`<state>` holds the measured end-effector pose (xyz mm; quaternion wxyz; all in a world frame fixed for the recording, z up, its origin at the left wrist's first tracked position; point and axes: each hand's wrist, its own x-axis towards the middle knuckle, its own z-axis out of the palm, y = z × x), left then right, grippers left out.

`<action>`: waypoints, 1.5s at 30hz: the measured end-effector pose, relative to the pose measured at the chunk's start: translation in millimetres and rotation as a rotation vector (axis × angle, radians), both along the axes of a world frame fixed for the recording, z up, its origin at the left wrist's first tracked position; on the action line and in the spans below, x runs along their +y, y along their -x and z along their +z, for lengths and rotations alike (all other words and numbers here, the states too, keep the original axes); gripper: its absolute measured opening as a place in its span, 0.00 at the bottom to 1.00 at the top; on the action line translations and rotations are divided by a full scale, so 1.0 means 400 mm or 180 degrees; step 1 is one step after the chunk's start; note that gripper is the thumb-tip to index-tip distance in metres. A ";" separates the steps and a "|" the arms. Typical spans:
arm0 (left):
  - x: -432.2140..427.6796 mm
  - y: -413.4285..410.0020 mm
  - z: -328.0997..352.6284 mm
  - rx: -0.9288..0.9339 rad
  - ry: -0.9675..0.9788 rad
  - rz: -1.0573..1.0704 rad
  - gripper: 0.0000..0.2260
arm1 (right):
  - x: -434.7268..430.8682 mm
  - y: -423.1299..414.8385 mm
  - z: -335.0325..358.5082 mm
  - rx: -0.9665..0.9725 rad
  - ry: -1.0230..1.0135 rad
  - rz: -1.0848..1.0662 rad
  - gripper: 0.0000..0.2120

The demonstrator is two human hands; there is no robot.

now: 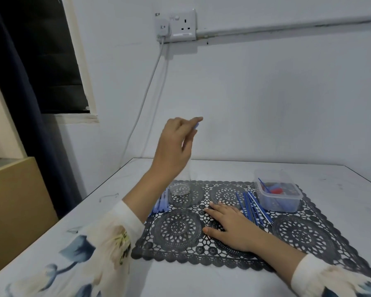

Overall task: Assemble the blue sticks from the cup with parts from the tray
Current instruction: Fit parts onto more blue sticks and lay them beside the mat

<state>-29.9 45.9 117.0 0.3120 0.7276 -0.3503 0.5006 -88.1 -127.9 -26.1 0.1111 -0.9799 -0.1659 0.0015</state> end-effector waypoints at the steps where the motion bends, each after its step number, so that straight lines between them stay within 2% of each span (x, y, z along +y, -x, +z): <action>1: -0.001 0.013 -0.018 0.0176 -0.0014 -0.0108 0.14 | 0.000 0.000 0.000 -0.0001 0.0000 -0.0003 0.52; 5: 0.012 0.056 -0.109 0.0914 -0.0246 -0.0299 0.16 | 0.003 0.001 -0.001 -0.0024 -0.0006 -0.0019 0.50; 10: 0.021 0.086 -0.184 0.1913 -0.0009 0.0088 0.06 | 0.001 -0.001 -0.003 -0.0068 -0.0056 -0.0041 0.47; 13: 0.022 0.078 -0.224 0.2225 -0.0265 0.0337 0.03 | 0.002 0.003 0.001 -0.0152 -0.0077 -0.0007 0.36; 14: 0.025 0.080 -0.231 0.2235 -0.0389 0.0383 0.02 | 0.005 0.007 0.005 -0.0219 -0.0135 0.0031 0.33; 17: 0.024 0.070 -0.251 0.2249 -0.0723 0.0438 0.07 | 0.007 0.017 0.021 -0.0489 -0.0390 0.0016 0.28; 22: 0.018 0.072 -0.272 0.2315 -0.0878 0.0264 0.11 | 0.005 0.026 0.042 -0.1201 -0.0464 -0.0160 0.23; 26: 0.011 0.079 -0.274 0.2347 -0.0745 0.0167 0.06 | -0.009 0.011 0.039 -0.1735 -0.0535 -0.0100 0.20; 30: 0.002 0.089 -0.286 0.2329 -0.0709 0.0001 0.05 | -0.019 0.001 0.036 -0.1902 -0.0379 0.0073 0.17; 35: 0.000 0.097 -0.287 0.1976 -0.0867 -0.0180 0.06 | -0.021 -0.003 0.042 -0.2173 -0.0293 0.0174 0.17; 39: 0.000 0.095 -0.283 0.1499 -0.1116 -0.0044 0.06 | -0.022 -0.003 0.045 -0.2337 -0.0343 0.0138 0.15; 43: 0.013 0.094 -0.269 0.0999 -0.1179 0.0394 0.07 | -0.027 -0.003 0.044 -0.2615 -0.0344 0.0153 0.05; 45: 0.019 0.094 -0.266 0.0928 -0.1159 0.0385 0.07 | -0.028 -0.001 0.046 -0.2779 -0.0283 0.0205 0.10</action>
